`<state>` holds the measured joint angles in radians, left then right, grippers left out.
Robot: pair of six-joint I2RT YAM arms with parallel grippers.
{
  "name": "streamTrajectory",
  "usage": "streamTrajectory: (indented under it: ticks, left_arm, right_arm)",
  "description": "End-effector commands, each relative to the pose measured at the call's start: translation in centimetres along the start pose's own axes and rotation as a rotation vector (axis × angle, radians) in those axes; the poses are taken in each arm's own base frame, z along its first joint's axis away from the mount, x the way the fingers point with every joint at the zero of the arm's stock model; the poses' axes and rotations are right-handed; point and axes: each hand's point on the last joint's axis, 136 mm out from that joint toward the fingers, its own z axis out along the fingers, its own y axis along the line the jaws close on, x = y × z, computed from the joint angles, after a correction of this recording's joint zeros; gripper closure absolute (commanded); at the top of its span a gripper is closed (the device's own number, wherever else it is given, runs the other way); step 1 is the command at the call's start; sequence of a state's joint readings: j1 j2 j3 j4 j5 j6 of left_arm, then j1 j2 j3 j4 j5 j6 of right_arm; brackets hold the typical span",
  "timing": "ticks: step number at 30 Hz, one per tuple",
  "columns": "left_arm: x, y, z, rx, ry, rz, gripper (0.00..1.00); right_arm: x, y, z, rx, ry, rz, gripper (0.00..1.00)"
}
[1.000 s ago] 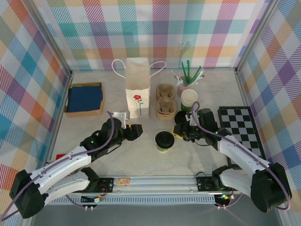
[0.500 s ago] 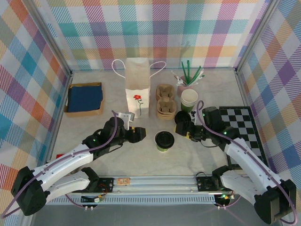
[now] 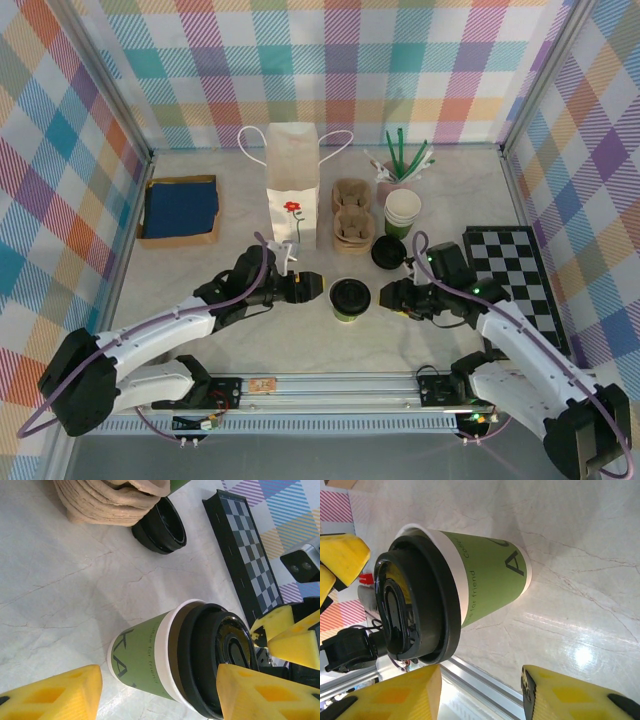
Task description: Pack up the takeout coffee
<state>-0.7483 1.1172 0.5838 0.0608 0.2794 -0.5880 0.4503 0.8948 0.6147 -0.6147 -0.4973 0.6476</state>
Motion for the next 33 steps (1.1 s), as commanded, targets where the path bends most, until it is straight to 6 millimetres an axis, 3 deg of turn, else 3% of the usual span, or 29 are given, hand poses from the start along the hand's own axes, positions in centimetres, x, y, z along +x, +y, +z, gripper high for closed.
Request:
streamTrajectory:
  ticks: [1,17,33]
  left_arm:
    - [-0.4,-0.3,0.2,0.021,-0.009,-0.003,0.38]
    - [-0.2,0.1,0.0,0.007,-0.017,-0.007,0.39]
    - [0.2,0.6,-0.4,-0.008,-0.022,-0.007,0.40]
  right_arm:
    - [0.0,0.4,0.7,-0.010,0.018,-0.017,0.54]
    - [-0.6,1.8,2.5,-0.009,0.034,-0.041,0.62]
    - [-1.7,3.8,2.8,-0.060,0.023,-0.040,0.64]
